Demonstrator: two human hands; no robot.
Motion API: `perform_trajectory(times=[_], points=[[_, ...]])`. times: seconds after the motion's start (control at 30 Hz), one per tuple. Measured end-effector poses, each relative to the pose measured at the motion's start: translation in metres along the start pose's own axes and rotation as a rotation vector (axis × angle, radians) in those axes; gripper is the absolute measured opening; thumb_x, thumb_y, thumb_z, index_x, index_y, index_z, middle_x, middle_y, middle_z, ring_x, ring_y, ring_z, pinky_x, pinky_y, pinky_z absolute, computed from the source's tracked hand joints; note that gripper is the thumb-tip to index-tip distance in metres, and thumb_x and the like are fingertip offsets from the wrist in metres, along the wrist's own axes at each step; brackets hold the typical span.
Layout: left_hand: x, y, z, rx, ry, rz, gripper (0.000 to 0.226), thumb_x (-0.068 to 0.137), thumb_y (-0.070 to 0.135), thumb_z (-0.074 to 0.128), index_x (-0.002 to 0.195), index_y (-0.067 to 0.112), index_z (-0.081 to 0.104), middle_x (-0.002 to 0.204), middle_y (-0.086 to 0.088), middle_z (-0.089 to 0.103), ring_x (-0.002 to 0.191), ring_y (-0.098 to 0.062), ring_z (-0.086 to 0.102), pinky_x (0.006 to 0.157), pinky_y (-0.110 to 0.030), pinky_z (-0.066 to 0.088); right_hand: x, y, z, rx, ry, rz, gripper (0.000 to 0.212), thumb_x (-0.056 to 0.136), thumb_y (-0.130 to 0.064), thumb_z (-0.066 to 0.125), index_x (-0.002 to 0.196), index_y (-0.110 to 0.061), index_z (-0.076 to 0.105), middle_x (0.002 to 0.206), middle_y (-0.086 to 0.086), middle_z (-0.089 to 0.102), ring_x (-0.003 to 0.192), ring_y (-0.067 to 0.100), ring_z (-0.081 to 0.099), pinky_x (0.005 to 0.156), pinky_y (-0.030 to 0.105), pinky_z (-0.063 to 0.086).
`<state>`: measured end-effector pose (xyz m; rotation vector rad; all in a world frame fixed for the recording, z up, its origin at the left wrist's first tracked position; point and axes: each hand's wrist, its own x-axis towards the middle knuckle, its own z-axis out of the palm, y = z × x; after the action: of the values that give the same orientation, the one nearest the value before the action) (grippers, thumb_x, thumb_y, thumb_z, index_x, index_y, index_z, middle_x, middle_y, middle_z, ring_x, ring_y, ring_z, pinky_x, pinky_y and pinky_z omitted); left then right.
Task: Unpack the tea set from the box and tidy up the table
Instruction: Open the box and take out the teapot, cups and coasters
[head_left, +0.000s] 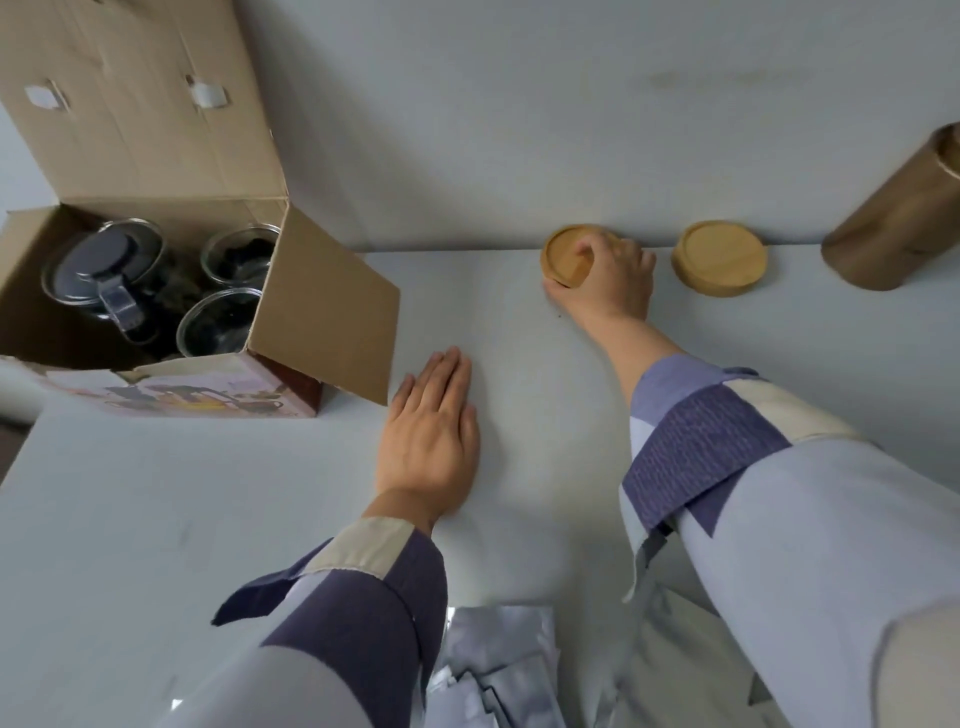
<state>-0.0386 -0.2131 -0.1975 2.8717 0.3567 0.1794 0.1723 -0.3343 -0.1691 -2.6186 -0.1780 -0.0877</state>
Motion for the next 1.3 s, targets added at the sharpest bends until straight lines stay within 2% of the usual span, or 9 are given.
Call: perform_trajectory(times=[0.2,0.33,0.5,0.6,0.7,0.83,0.93,1.1,1.3], points=[[-0.001,-0.001,0.001,-0.008,0.005,0.0,0.057,0.095,0.034,0.017,0.148,0.016,0.029,0.156,0.001,0.025,0.145,-0.012,0.018,0.119,-0.033,0.011,-0.004,0.0,0.003,-0.053,0.026,-0.027,0.046,0.067,-0.053,0.067,0.107,-0.032,0.056,0.121,0.01,0.047,0.111,0.033,0.042,0.094,0.036,0.037],[-0.001,-0.001,0.003,-0.016,0.028,0.002,0.056,0.095,0.034,0.018,0.147,0.016,0.032,0.155,0.001,0.028,0.144,-0.012,0.021,0.119,-0.032,0.011,-0.001,-0.004,-0.008,-0.057,-0.116,0.017,0.05,0.067,-0.058,0.068,0.109,-0.036,0.053,0.127,0.01,0.042,0.118,0.034,0.038,0.098,0.036,0.035],[-0.001,0.0,0.002,-0.024,0.042,-0.003,0.056,0.095,0.033,0.019,0.146,0.015,0.034,0.154,-0.001,0.03,0.143,-0.016,0.024,0.117,-0.03,0.01,-0.011,-0.013,-0.039,-0.13,-0.313,0.007,0.077,0.071,-0.063,0.066,0.138,-0.049,0.032,0.158,0.01,-0.003,0.144,0.037,0.003,0.116,0.046,0.017],[0.001,0.004,-0.004,-0.043,-0.022,-0.014,0.052,0.098,0.028,0.025,0.148,0.014,0.029,0.156,-0.002,0.025,0.145,-0.016,0.019,0.118,-0.031,0.007,-0.034,-0.019,-0.051,-0.142,-0.317,-0.051,0.074,0.081,-0.053,0.063,0.143,-0.047,0.023,0.159,0.008,-0.01,0.145,0.035,-0.001,0.116,0.047,0.017],[0.003,0.009,-0.024,-0.096,-0.05,0.008,0.05,0.096,0.014,0.035,0.146,0.016,0.032,0.155,0.001,0.027,0.143,-0.016,0.023,0.116,-0.029,0.011,-0.056,-0.036,-0.059,-0.049,-0.372,-0.075,0.073,0.086,-0.037,0.062,0.146,-0.04,0.02,0.157,0.01,-0.003,0.142,0.035,0.018,0.111,0.042,0.03],[-0.002,0.001,-0.083,-0.142,0.204,0.097,0.052,0.075,-0.009,0.047,0.119,0.013,0.06,0.124,-0.001,0.058,0.112,-0.023,0.055,0.091,-0.032,0.044,-0.081,-0.081,-0.07,0.092,-0.397,-0.104,0.071,0.087,-0.024,0.062,0.148,-0.021,0.024,0.145,0.015,0.034,0.129,0.031,0.043,0.103,0.036,0.04],[0.001,-0.027,-0.13,-0.076,0.365,0.107,0.035,0.07,-0.007,0.059,0.1,0.009,0.066,0.103,-0.006,0.064,0.095,-0.028,0.06,0.074,-0.033,0.048,-0.102,-0.124,-0.074,0.141,-0.408,-0.149,0.059,0.087,-0.021,0.062,0.142,-0.015,0.039,0.139,0.011,0.047,0.123,0.028,0.05,0.099,0.032,0.042],[-0.005,-0.091,-0.18,-0.032,0.408,-0.155,0.039,0.089,0.007,0.05,0.127,0.013,0.052,0.134,-0.007,0.05,0.128,-0.023,0.042,0.108,-0.036,0.033,-0.142,-0.194,-0.068,0.252,-0.424,-0.287,0.037,0.089,-0.02,0.059,0.125,-0.017,0.057,0.12,0.002,0.063,0.109,0.02,0.059,0.084,0.023,0.041],[-0.013,-0.171,-0.196,0.062,0.148,-0.329,0.061,0.095,0.033,0.041,0.148,0.012,0.02,0.158,-0.005,0.015,0.147,-0.02,0.002,0.12,-0.043,0.002,-0.164,-0.262,-0.04,0.035,-0.445,-0.349,0.052,0.078,-0.046,0.061,0.124,-0.024,0.055,0.121,0.0,0.061,0.11,0.026,0.058,0.089,0.041,0.051]])
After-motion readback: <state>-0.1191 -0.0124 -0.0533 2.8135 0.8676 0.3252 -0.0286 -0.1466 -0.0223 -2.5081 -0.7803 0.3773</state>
